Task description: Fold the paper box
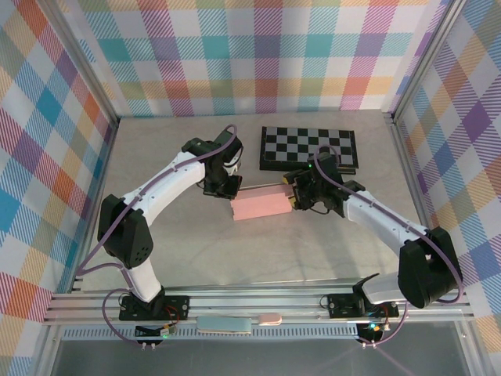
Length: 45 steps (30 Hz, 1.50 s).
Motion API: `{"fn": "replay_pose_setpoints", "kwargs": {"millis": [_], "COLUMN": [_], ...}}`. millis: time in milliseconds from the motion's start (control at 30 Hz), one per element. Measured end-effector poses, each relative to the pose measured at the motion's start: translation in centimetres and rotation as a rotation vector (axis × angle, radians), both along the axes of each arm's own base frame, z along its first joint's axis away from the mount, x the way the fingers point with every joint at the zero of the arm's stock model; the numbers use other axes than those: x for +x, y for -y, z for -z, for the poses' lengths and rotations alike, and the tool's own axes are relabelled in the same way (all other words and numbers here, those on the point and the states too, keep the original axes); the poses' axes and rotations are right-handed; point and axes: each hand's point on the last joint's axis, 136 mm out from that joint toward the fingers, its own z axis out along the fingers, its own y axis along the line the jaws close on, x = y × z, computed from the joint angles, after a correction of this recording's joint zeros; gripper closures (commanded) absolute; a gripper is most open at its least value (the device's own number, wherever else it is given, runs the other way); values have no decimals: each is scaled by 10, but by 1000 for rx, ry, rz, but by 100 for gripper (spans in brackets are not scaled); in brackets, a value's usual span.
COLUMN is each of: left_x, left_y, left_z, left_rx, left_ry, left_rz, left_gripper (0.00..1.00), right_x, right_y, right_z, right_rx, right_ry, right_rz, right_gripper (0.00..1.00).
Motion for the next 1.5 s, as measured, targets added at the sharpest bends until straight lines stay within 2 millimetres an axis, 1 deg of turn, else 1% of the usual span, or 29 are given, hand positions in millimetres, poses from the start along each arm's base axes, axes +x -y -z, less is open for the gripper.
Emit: {"fn": "replay_pose_setpoints", "kwargs": {"millis": [33, 167, 300, 367, 400, 433, 467, 533, 600, 667, 700, 800, 867, 933, 1033, 1133, 1233, 1333, 1500], "left_x": [0, -2, -7, -8, -8, -8, -8, -11, -15, -22, -24, -26, -22, -15, -7, -7, -7, -7, -9], "left_y": [0, 0, 0, 6, 7, 9, 9, 8, 4, -2, -5, -10, -8, -3, 5, 5, 5, 5, 4], "left_z": [0, 1, -2, -12, -18, -27, -38, -56, -69, -71, -68, -49, -39, -33, -20, -9, -9, -8, 3], "left_rx": [0, 1, -24, -83, -117, -161, -210, -318, -441, -553, -587, -641, -670, -715, -781, -787, -794, -804, -810], "left_ry": [-1, -8, -20, -10, 1, 17, 39, 79, 109, 100, 86, 14, -30, -61, -105, -141, -154, -158, -170], "left_rz": [0, -10, -45, -87, -118, -154, -201, -312, -445, -598, -662, -847, -938, -999, -1073, -1127, -1150, -1161, -1179], "left_gripper": [95, 70, 58, 52, 52, 52, 47, 44, 44, 45, 45, 44, 44, 44, 45, 46, 49, 56, 66], "right_x": [1, 3, 5, 5, 5, 5, 5, 5, 5, 5, 5, 5, 5, 5, 5, 5, 5, 5, 5], "right_y": [0, -1, 0, 0, 0, 0, 0, 0, 0, 0, 0, 0, 0, 0, 0, 0, 0, 0, 0], "right_z": [0, 1, 0, 0, 0, 0, 0, 1, 1, 1, 1, 1, 1, 1, 1, 1, 1, 1, 2], "right_rx": [1, 0, 0, 0, 0, 0, 0, -1, -1, -1, -1, -1, -2, -1, -1, -1, -1, -1, 0], "right_ry": [2, 6, 14, 14, 14, 14, 14, 13, 13, 12, 13, 12, 11, 12, 12, 12, 12, 12, 10], "right_rz": [0, -1, 3, 3, 3, 3, 3, 3, 3, 3, 3, 2, 2, 2, 2, 2, 2, 2, 1], "right_gripper": [50, 57, 62, 64, 65, 65, 66, 67, 67, 67, 67, 68, 68, 69, 69, 69, 69, 70, 70]}}
